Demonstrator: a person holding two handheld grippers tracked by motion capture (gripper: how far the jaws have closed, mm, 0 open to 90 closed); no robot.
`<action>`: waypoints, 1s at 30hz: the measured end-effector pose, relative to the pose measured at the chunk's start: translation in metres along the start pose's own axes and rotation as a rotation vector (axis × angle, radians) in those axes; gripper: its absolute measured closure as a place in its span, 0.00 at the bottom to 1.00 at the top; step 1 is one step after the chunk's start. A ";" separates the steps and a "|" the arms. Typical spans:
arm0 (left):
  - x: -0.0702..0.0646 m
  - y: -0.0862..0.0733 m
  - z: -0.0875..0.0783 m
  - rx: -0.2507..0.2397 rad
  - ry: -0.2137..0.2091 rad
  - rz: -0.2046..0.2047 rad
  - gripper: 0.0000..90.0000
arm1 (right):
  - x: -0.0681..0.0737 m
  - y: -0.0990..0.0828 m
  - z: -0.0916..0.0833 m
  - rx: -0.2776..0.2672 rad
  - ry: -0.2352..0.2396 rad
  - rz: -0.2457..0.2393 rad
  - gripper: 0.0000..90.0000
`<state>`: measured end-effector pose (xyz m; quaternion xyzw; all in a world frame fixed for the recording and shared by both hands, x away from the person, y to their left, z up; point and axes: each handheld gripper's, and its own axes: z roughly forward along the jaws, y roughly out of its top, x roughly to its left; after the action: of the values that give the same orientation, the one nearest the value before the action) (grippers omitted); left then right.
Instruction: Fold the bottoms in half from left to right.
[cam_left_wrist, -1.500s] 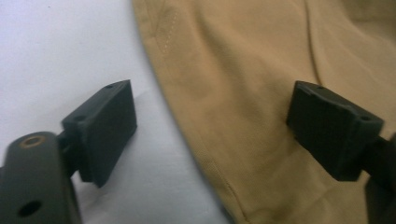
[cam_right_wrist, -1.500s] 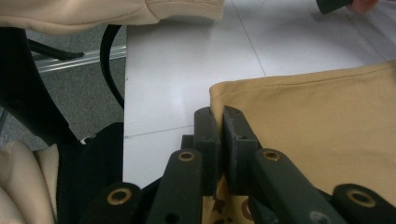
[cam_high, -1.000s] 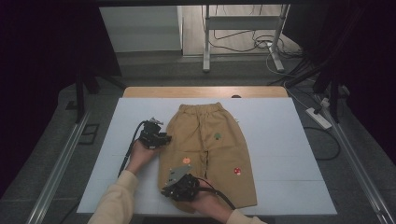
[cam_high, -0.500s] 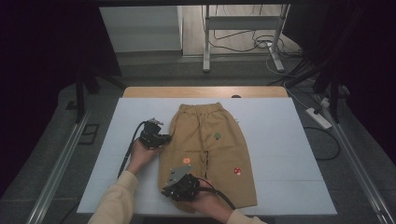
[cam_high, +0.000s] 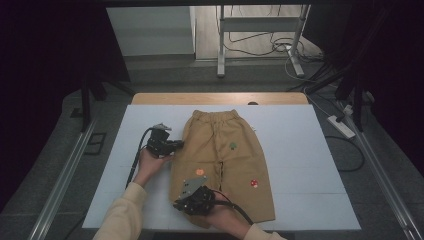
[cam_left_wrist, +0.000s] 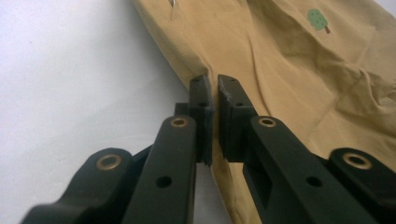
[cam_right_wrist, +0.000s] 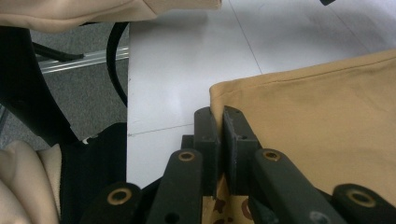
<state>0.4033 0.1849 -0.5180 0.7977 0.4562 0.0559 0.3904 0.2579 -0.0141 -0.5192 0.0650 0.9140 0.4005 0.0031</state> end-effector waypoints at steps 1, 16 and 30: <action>-0.001 0.000 0.000 -0.003 -0.001 0.001 0.94 | 0.000 0.000 -0.001 -0.001 -0.001 0.001 0.94; -0.004 0.003 -0.006 -0.049 -0.018 -0.005 0.94 | 0.001 0.000 -0.010 -0.014 -0.007 -0.001 0.94; -0.005 0.007 -0.017 -0.076 -0.041 -0.012 0.94 | 0.002 0.004 -0.010 -0.035 0.008 -0.025 0.94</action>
<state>0.3976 0.1889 -0.5002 0.7807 0.4502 0.0544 0.4300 0.2553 -0.0186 -0.5097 0.0520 0.9077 0.4164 0.0057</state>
